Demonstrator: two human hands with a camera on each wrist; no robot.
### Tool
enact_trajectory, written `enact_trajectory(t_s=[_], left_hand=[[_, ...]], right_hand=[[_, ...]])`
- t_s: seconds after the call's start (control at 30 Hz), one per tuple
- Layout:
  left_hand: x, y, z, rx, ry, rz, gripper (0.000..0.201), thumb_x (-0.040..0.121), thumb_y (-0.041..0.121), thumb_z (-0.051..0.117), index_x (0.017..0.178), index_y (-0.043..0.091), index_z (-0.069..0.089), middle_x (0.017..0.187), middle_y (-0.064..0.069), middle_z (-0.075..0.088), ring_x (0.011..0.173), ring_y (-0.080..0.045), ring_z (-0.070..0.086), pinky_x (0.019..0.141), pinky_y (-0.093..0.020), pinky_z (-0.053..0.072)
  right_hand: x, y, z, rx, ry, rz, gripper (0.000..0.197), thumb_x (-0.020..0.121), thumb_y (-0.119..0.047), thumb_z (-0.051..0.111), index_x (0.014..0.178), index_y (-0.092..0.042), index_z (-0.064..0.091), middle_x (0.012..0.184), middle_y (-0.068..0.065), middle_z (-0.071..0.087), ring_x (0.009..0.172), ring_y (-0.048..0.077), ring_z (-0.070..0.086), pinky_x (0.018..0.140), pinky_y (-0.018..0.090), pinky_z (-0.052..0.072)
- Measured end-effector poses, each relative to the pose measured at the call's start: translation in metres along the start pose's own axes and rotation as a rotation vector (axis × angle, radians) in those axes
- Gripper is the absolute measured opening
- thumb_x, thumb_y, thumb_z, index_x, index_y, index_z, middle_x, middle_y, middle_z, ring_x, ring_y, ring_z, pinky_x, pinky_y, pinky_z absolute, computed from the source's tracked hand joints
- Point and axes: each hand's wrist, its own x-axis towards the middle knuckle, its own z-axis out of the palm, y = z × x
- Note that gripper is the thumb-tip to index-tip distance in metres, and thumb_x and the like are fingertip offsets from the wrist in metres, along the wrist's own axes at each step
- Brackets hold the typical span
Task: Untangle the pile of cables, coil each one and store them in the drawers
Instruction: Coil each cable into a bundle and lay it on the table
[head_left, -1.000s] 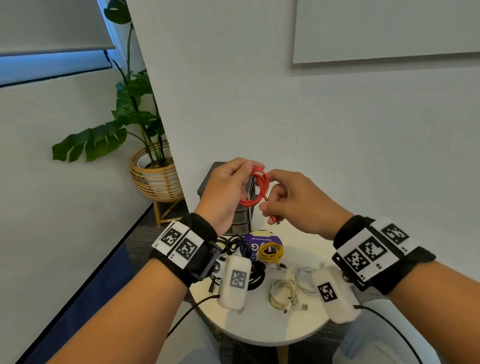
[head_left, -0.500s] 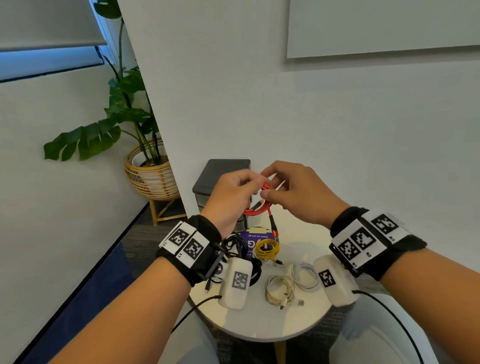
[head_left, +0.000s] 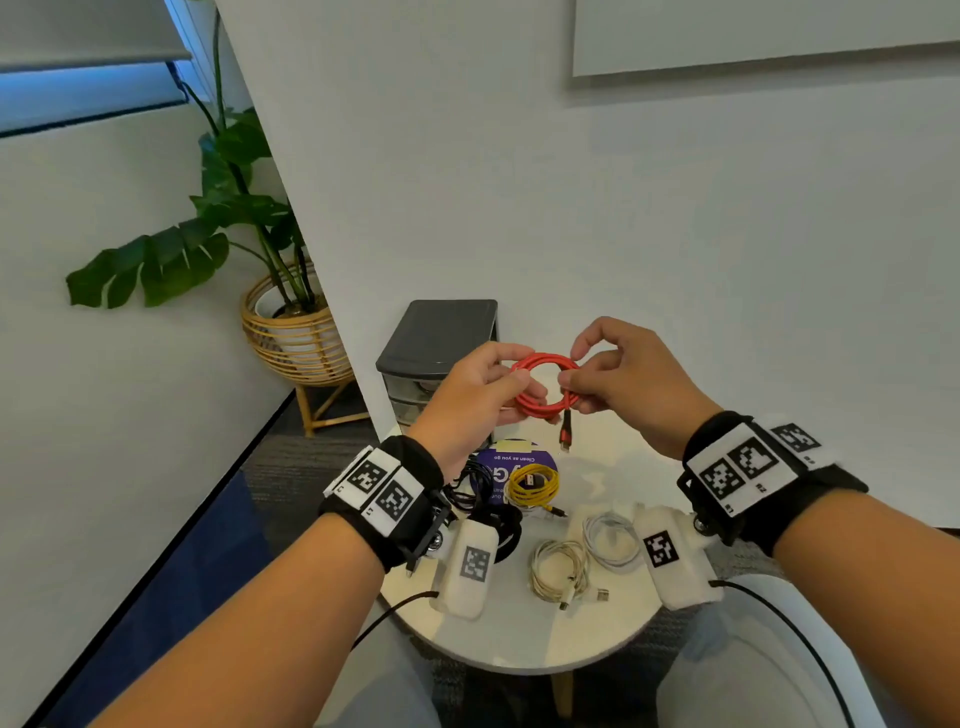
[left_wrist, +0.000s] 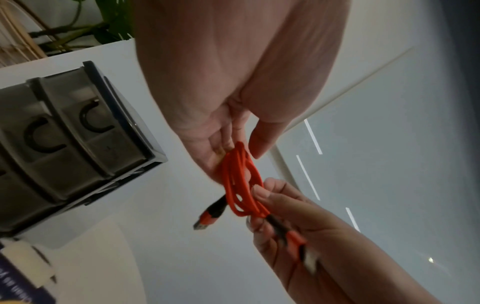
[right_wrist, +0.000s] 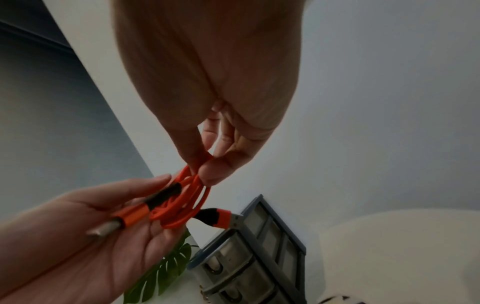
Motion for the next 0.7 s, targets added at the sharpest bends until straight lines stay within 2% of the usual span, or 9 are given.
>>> enact_trajectory(t_s=[0.07,0.13,0.27,0.33,0.4,0.47,0.5,0.6,0.7], left_hand=[[0.008,-0.010,0.006,0.072,-0.053,-0.042,0.028,0.106,0.018,0.053,0.134,0.019,0.055,0.104,-0.007,0.077,0.098,-0.019,0.074,0.090,-0.035,0.060],[0.019,-0.022,0.015,0.142,-0.090,-0.069,0.032,0.106,0.021,0.054,0.138,0.021,0.053,0.106,-0.008,0.076,0.096,-0.019,0.075,0.090,-0.036,0.060],[0.043,-0.046,0.035,0.217,-0.138,-0.180,0.032,0.106,0.019,0.054,0.138,0.019,0.052,0.111,-0.015,0.074,0.098,-0.022,0.075,0.087,-0.029,0.061],[0.056,-0.062,0.045,0.226,-0.152,-0.260,0.031,0.106,0.016,0.055,0.137,0.014,0.053,0.114,-0.022,0.071,0.101,-0.031,0.074,0.089,-0.035,0.061],[0.068,-0.078,0.054,0.266,-0.160,-0.321,0.029,0.104,0.011,0.056,0.133,0.008,0.056,0.113,-0.026,0.070,0.099,-0.035,0.074,0.086,-0.037,0.062],[0.079,-0.092,0.059,0.310,-0.161,-0.364,0.026,0.102,0.006,0.058,0.127,0.002,0.060,0.106,-0.026,0.072,0.092,-0.033,0.076,0.079,-0.035,0.064],[0.083,-0.096,0.061,0.328,-0.164,-0.384,0.023,0.101,0.005,0.059,0.123,0.001,0.062,0.103,-0.025,0.073,0.089,-0.032,0.077,0.080,-0.036,0.064],[0.094,-0.104,0.064,0.405,-0.199,-0.424,0.014,0.101,0.008,0.061,0.110,0.002,0.070,0.096,-0.022,0.076,0.088,-0.030,0.077,0.087,-0.045,0.062],[0.100,-0.108,0.067,0.540,-0.258,-0.412,0.014,0.100,0.012,0.061,0.099,0.008,0.075,0.096,-0.020,0.077,0.092,-0.032,0.076,0.089,-0.046,0.061]], right_hand=[[0.004,0.012,-0.006,0.090,0.031,0.101,0.017,0.088,0.001,0.074,0.096,-0.005,0.061,0.081,0.025,0.073,0.059,0.024,0.063,0.061,0.030,0.056],[0.009,0.028,-0.012,0.120,0.043,0.193,0.016,0.088,0.003,0.073,0.096,-0.006,0.062,0.084,0.026,0.072,0.058,0.023,0.062,0.059,0.029,0.055],[0.022,0.068,-0.019,0.059,0.026,0.343,0.016,0.088,0.002,0.073,0.094,-0.008,0.062,0.079,0.019,0.072,0.057,0.022,0.062,0.056,0.029,0.053],[0.029,0.090,-0.021,-0.003,0.008,0.410,0.015,0.088,0.000,0.073,0.094,-0.009,0.063,0.076,0.016,0.072,0.061,0.022,0.063,0.057,0.030,0.051],[0.035,0.111,-0.023,-0.053,-0.026,0.479,0.013,0.089,0.000,0.072,0.093,-0.009,0.064,0.078,0.016,0.072,0.065,0.023,0.065,0.060,0.032,0.054],[0.039,0.128,-0.022,-0.094,-0.051,0.525,0.010,0.089,0.000,0.072,0.090,-0.008,0.066,0.081,0.019,0.072,0.067,0.025,0.067,0.066,0.035,0.059],[0.042,0.136,-0.022,-0.122,-0.062,0.539,0.009,0.088,0.000,0.072,0.087,-0.008,0.067,0.081,0.018,0.072,0.067,0.025,0.068,0.069,0.036,0.061],[0.046,0.151,-0.020,-0.238,-0.116,0.552,0.006,0.087,-0.006,0.074,0.083,-0.010,0.072,0.078,0.010,0.072,0.070,0.023,0.069,0.079,0.039,0.063],[0.049,0.156,-0.019,-0.339,-0.158,0.522,0.008,0.087,-0.011,0.074,0.081,-0.015,0.072,0.078,0.006,0.071,0.074,0.020,0.065,0.077,0.036,0.058]])
